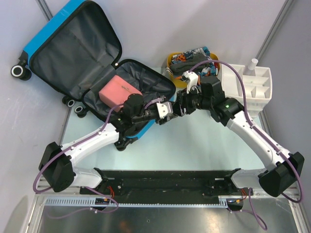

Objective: Open, take out, and arrange the luggage

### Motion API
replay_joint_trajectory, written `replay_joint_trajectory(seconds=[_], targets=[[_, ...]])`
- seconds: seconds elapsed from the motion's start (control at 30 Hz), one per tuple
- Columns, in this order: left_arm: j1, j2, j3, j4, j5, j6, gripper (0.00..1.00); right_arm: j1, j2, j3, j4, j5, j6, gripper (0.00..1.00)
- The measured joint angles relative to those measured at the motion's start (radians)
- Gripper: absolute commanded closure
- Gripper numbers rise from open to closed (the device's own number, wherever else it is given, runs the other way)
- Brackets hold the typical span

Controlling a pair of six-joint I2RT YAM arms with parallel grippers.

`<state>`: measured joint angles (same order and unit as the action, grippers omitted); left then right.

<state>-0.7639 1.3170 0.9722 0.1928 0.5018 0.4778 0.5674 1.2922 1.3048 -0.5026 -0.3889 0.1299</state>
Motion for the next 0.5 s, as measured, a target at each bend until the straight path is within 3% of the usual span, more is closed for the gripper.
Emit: replay_joint_trajectory(seconds=[0.03, 0.07, 0.17, 0.27, 0.5], targets=[[0.000, 0.000, 0.001, 0.002, -0.003, 0.000, 0.58, -0.002, 0.000, 0.000, 0.002, -0.005, 0.003, 0.93], [0.000, 0.001, 0.001, 0.005, -0.003, 0.000, 0.38, -0.002, 0.000, 0.001, 0.003, -0.005, 0.006, 0.96], [0.000, 0.002, 0.001, 0.015, -0.010, 0.000, 0.18, -0.022, 0.000, 0.002, 0.004, -0.031, 0.010, 1.00], [0.000, -0.005, 0.003, 0.018, -0.021, 0.003, 0.08, -0.095, 0.001, 0.007, -0.016, -0.008, -0.001, 1.00], [0.002, -0.053, 0.009, -0.030, -0.056, 0.007, 0.05, -0.319, 0.008, 0.132, -0.105, 0.042, -0.082, 1.00]])
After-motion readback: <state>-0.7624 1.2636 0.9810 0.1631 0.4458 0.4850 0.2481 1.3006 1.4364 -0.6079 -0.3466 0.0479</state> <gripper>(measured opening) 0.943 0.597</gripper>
